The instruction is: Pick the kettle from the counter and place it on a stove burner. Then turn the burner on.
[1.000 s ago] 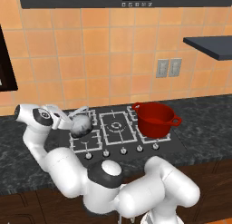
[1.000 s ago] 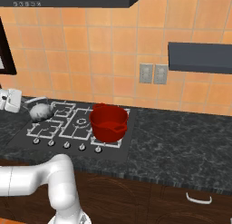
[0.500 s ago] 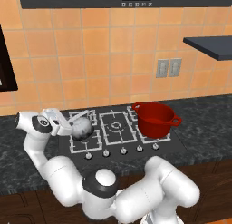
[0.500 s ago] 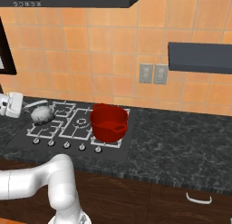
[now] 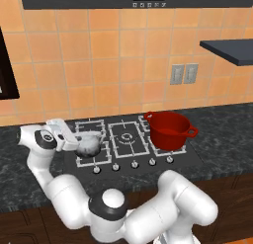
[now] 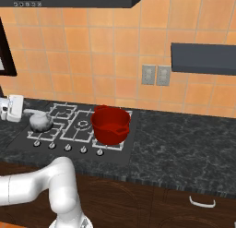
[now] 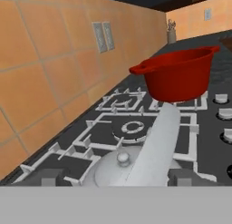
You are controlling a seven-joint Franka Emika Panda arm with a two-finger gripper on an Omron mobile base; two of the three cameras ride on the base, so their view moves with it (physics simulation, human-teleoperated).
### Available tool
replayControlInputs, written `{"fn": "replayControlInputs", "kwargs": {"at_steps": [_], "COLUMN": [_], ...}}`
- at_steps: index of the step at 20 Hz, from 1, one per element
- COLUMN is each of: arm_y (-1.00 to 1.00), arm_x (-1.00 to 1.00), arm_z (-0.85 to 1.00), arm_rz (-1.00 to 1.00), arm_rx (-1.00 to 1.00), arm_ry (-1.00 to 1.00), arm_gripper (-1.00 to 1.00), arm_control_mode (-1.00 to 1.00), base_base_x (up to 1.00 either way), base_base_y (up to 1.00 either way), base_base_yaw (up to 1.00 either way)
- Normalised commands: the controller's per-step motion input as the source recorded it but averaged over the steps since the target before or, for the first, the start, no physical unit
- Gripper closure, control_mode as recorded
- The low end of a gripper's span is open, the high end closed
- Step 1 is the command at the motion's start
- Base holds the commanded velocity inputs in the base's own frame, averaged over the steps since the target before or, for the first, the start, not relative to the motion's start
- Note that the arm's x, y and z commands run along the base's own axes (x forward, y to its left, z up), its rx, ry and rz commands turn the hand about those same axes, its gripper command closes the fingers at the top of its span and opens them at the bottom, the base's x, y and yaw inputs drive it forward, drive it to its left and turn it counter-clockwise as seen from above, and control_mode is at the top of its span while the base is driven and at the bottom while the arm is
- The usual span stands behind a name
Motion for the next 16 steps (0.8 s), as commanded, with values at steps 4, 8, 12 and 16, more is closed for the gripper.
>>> {"fn": "replayControlInputs", "kwargs": {"at_steps": [4, 8, 12, 16], "arm_y": [-0.09, -0.48, -0.61, -0.52], "arm_x": [0.0, 0.0, -0.09, -0.37], "arm_z": [0.0, 0.0, -0.02, -0.02], "arm_rz": [0.0, 0.0, 0.0, -0.01], "arm_rx": [0.0, 0.0, 0.0, 0.0], "arm_ry": [-0.03, 0.0, 0.0, 0.04], "arm_gripper": [-1.0, -1.0, -1.0, -1.0], "arm_control_mode": [-1.0, -1.0, -1.0, -1.0], "base_base_x": [0.0, 0.0, 0.0, 0.0], "base_base_y": [0.0, 0.0, 0.0, 0.0], "base_base_yaw": [0.0, 0.0, 0.0, 0.0]}}
